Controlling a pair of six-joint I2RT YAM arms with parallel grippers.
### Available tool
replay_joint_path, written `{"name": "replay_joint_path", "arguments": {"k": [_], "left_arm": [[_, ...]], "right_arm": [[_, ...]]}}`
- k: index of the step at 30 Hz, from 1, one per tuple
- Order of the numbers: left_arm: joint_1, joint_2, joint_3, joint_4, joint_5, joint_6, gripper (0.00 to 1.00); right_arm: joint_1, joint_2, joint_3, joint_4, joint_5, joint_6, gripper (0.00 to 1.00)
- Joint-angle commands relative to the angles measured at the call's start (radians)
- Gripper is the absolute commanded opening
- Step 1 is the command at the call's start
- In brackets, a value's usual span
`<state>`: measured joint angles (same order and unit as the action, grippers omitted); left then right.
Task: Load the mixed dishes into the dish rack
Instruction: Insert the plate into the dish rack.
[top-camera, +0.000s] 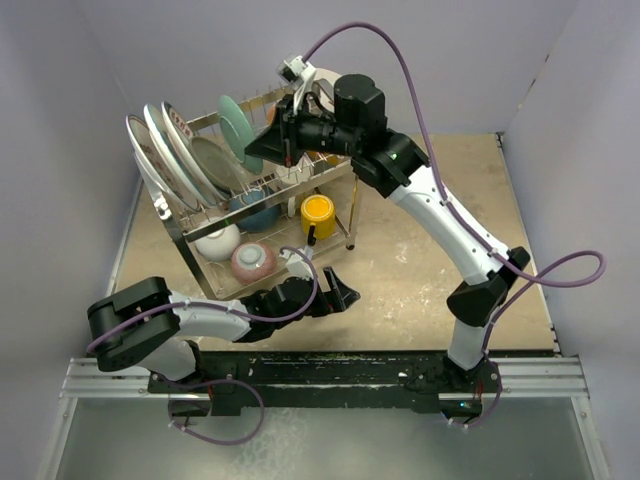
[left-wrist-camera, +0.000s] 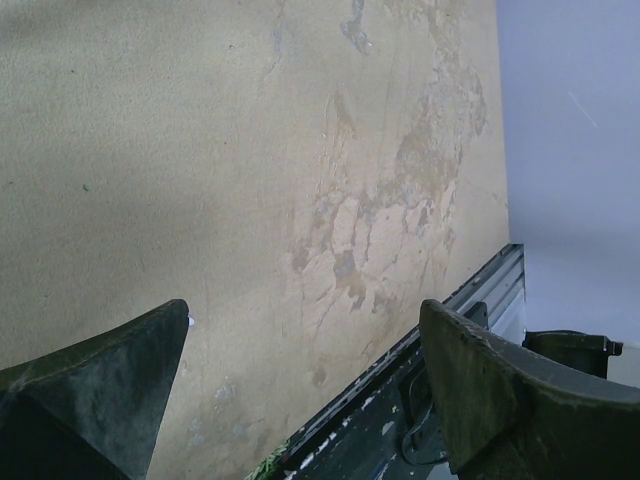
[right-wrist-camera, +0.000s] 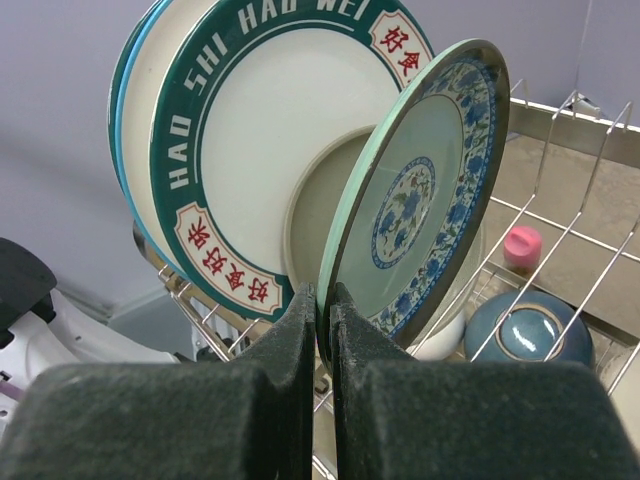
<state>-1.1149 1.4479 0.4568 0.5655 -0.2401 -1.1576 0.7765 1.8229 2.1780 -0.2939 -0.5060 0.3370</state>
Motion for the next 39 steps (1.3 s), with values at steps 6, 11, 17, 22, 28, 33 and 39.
{"name": "replay_joint_path", "arguments": {"k": [6, 11, 17, 22, 28, 33, 39], "left_arm": [[0.0, 0.008, 0.034, 0.032, 0.005, 0.02, 0.99], [0.0, 0.01, 0.037, 0.032, 0.008, 0.021, 0.99], [0.0, 0.006, 0.036, 0.031, 0.011, 0.023, 0.99], [0.0, 0.001, 0.031, 0.031, 0.01, 0.023, 0.99], [0.0, 0.0, 0.027, 0.03, 0.012, 0.02, 0.99], [0.0, 0.0, 0.026, 0.031, 0.013, 0.02, 0.99], [0.0, 0.0, 0.028, 0.034, 0.015, 0.022, 0.99]], "right_arm": [[0.018, -0.001, 0.041, 0.067, 0.02, 0.008, 0.0], [0.019, 0.007, 0.021, 0.061, 0.056, -0.003, 0.0], [0.02, 0.012, -0.003, 0.06, 0.072, -0.017, 0.03], [0.021, 0.012, -0.016, 0.063, 0.074, -0.029, 0.12], [0.026, 0.009, -0.031, 0.067, 0.059, -0.039, 0.19], [0.027, 0.003, -0.035, 0.071, 0.03, -0.041, 0.23], [0.033, -0.009, -0.038, 0.074, -0.013, -0.05, 0.31]]}}
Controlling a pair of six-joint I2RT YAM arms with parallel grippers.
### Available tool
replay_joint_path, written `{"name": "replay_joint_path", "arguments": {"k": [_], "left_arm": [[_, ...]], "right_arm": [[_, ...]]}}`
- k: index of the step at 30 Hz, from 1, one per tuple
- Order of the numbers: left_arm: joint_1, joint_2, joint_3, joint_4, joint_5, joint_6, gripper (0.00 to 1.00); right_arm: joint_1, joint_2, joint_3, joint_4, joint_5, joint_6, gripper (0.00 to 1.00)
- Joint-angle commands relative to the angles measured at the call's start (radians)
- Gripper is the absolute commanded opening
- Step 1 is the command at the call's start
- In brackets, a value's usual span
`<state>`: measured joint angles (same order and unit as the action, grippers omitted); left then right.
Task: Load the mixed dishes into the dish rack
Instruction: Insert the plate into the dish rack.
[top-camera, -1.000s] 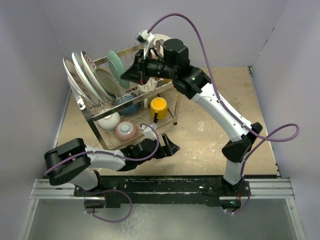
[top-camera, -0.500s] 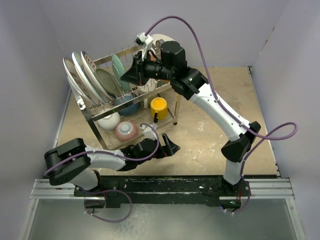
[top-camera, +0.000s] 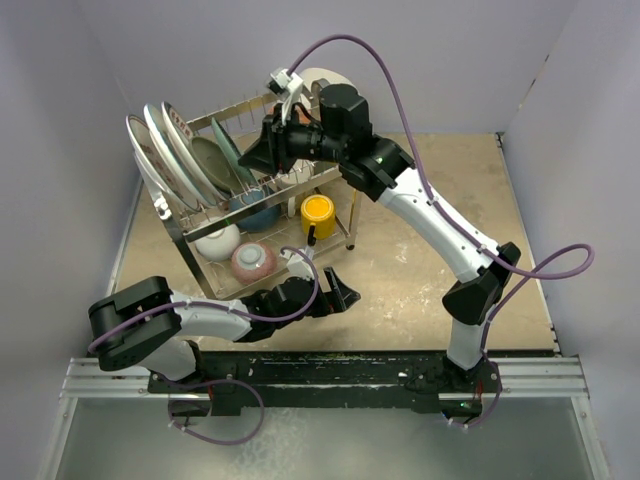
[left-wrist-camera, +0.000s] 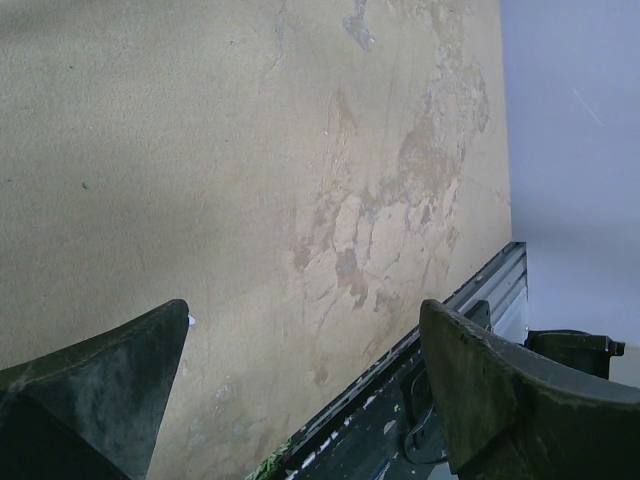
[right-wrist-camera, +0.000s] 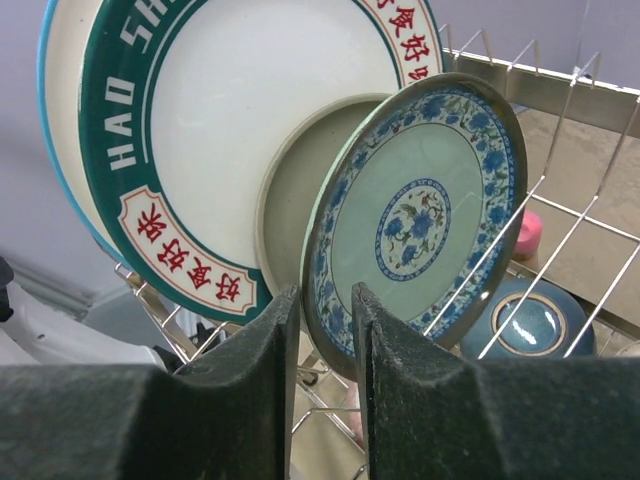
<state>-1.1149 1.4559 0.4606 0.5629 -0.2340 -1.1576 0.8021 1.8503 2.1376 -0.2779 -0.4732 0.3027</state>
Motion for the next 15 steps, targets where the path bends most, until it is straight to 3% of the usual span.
{"name": "replay_joint_path", "arguments": {"k": [1, 6, 11, 15], "left_arm": [[0.0, -0.007, 0.025, 0.037, 0.009, 0.022, 0.99], [0.001, -0.009, 0.026, 0.036, 0.012, 0.023, 0.99], [0.0, -0.008, 0.029, 0.037, 0.013, 0.026, 0.99], [0.0, -0.009, 0.029, 0.037, 0.018, 0.029, 0.99]], "right_arm": [[0.009, -0.037, 0.002, 0.059, -0.052, -0.017, 0.31], [0.009, -0.043, 0.001, 0.058, -0.077, -0.019, 0.35], [0.009, -0.056, 0.005, 0.045, -0.115, -0.042, 0.49], [0.01, -0.079, 0.016, 0.026, -0.165, -0.112, 0.56]]}}
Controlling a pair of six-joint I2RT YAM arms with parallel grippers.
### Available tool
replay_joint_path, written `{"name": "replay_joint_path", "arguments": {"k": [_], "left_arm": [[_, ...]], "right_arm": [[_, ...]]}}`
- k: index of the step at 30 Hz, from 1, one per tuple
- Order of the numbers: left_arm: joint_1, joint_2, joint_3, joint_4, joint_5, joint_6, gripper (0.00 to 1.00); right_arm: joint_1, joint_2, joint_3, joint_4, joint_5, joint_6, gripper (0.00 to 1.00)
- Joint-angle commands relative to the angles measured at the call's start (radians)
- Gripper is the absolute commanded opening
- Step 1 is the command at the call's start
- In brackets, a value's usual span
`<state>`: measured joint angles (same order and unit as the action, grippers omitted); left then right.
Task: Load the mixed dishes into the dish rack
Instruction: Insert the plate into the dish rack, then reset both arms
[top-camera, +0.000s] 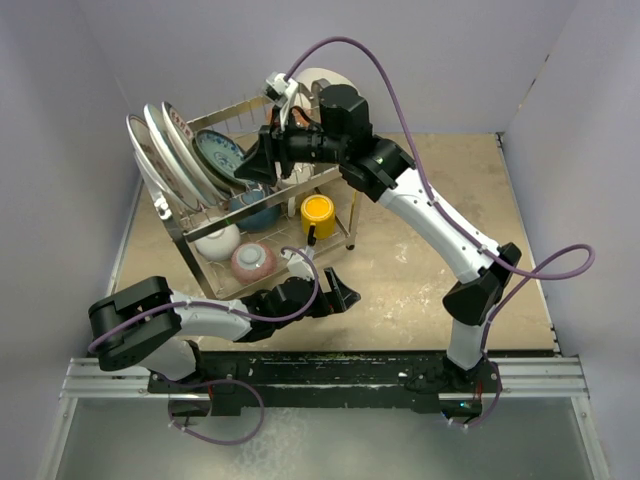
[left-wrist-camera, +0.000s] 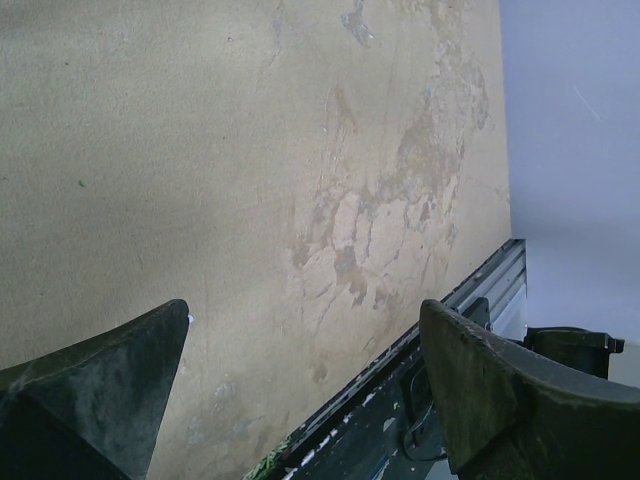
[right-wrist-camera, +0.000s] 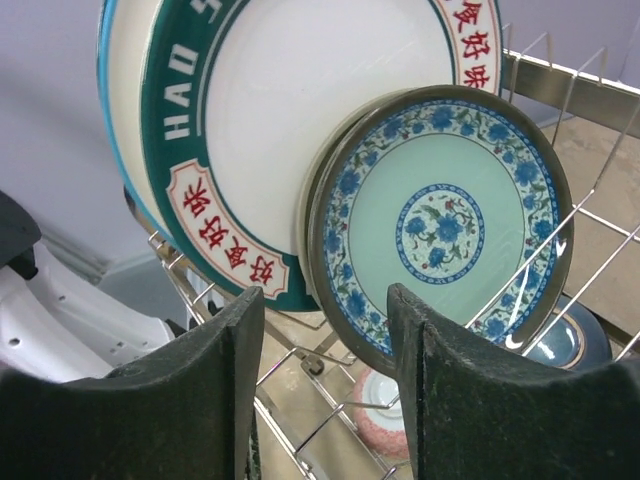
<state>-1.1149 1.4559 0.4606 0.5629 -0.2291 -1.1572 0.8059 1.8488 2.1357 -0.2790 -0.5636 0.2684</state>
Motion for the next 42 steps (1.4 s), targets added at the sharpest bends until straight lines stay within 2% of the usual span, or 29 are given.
{"name": "replay_joint_path", "arguments": {"k": [1, 7, 11, 15, 21, 27, 33, 37, 39, 42], "left_arm": [[0.0, -0.009, 0.027, 0.037, 0.013, 0.029, 0.99], [0.0, -0.014, 0.024, 0.037, 0.019, 0.034, 0.99], [0.0, -0.011, 0.027, 0.044, 0.035, 0.042, 0.99], [0.0, -0.005, 0.038, 0.05, 0.057, 0.061, 0.99], [0.0, 0.001, 0.054, 0.062, 0.096, 0.109, 0.99], [0.0, 0.0, 0.073, 0.085, 0.153, 0.183, 0.99], [-0.004, -0.019, 0.122, 0.035, 0.222, 0.303, 0.99], [-0.017, -0.057, 0.17, -0.028, 0.221, 0.394, 0.99], [-0.019, -0.086, 0.189, -0.056, 0.211, 0.448, 0.99], [-0.019, -0.139, 0.214, -0.094, 0.179, 0.533, 0.99]], "right_arm": [[0.006, -0.084, 0.02, 0.014, -0.086, -0.11, 0.58], [0.005, -0.143, 0.027, -0.1, -0.201, -0.359, 0.76], [-0.002, -0.192, 0.03, -0.186, -0.208, -0.499, 0.82], [-0.058, -0.261, -0.027, -0.221, -0.191, -0.566, 0.86], [-0.377, -0.44, -0.301, -0.044, -0.378, -0.45, 0.86], [-0.632, -0.616, -0.583, 0.117, -0.399, -0.382, 0.9], [-0.848, -0.699, -0.822, 0.223, -0.396, -0.315, 0.92], [-0.921, -0.726, -0.921, 0.226, -0.303, -0.333, 0.94], [-0.936, -0.734, -0.966, 0.212, -0.186, -0.329, 1.0], [-0.938, -0.75, -1.024, 0.196, 0.003, -0.311, 0.99]]}}
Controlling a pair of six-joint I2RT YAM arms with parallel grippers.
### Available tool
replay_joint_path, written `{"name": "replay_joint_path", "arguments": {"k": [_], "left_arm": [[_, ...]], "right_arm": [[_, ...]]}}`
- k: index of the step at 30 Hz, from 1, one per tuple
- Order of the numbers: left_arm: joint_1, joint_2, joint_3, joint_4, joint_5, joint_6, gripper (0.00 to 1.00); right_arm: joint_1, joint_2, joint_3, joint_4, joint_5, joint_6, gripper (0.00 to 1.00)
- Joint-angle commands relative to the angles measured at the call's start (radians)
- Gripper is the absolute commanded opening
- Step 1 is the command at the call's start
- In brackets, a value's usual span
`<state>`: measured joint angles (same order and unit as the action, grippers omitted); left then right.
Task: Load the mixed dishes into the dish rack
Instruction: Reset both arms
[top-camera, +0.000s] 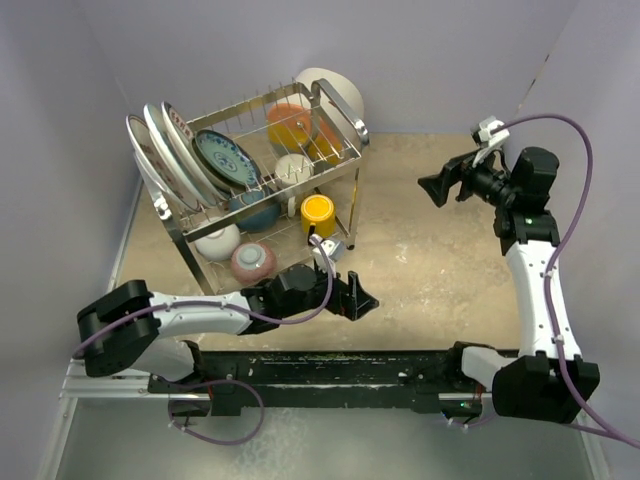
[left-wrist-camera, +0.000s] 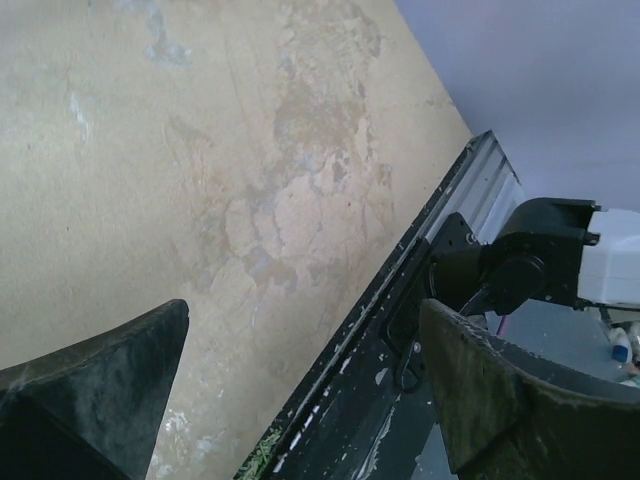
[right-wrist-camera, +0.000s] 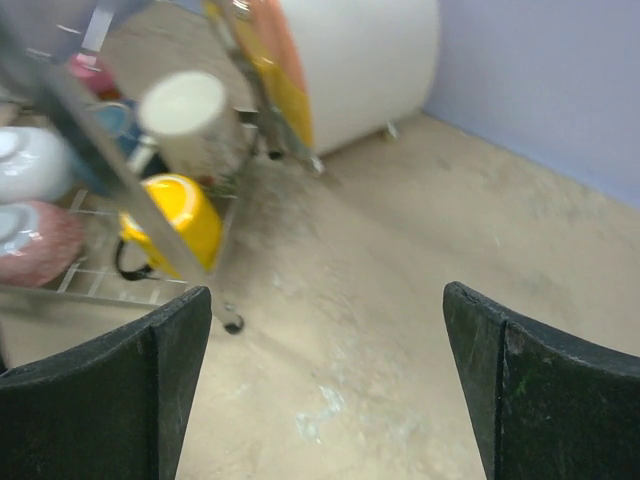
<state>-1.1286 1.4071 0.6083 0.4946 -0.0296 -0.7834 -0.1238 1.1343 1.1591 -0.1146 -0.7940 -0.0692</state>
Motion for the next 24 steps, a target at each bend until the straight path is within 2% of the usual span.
{"name": "replay_joint_path", "arguments": {"k": [1, 6, 12, 14, 18, 24], "left_arm": [[-0.005, -0.114, 0.072, -0.025, -0.027, 0.193, 0.99], [-0.005, -0.175, 0.11, -0.006, -0.041, 0.347, 0.99], [-0.005, -0.197, 0.134, 0.043, -0.045, 0.394, 0.99], [-0.005, -0.203, 0.124, 0.078, -0.047, 0.388, 0.99], [-0.005, -0.214, 0.087, 0.149, -0.052, 0.374, 0.99], [-0.005, -0.242, 0.037, 0.192, -0.059, 0.358, 0.99]], "right_arm": [[-0.008, -0.04, -0.065, 0.028, 0.278, 0.025, 0.99], [-0.009, -0.08, -0.142, 0.03, 0.383, 0.038, 1.0], [-0.017, -0.113, -0.197, 0.007, 0.32, -0.014, 1.0], [-0.019, -0.11, -0.196, 0.019, 0.337, 0.017, 1.0], [-0.019, -0.108, -0.174, 0.047, 0.457, 0.187, 1.0], [-0.018, -0.106, -0.124, 0.021, 0.505, 0.268, 1.0]]}}
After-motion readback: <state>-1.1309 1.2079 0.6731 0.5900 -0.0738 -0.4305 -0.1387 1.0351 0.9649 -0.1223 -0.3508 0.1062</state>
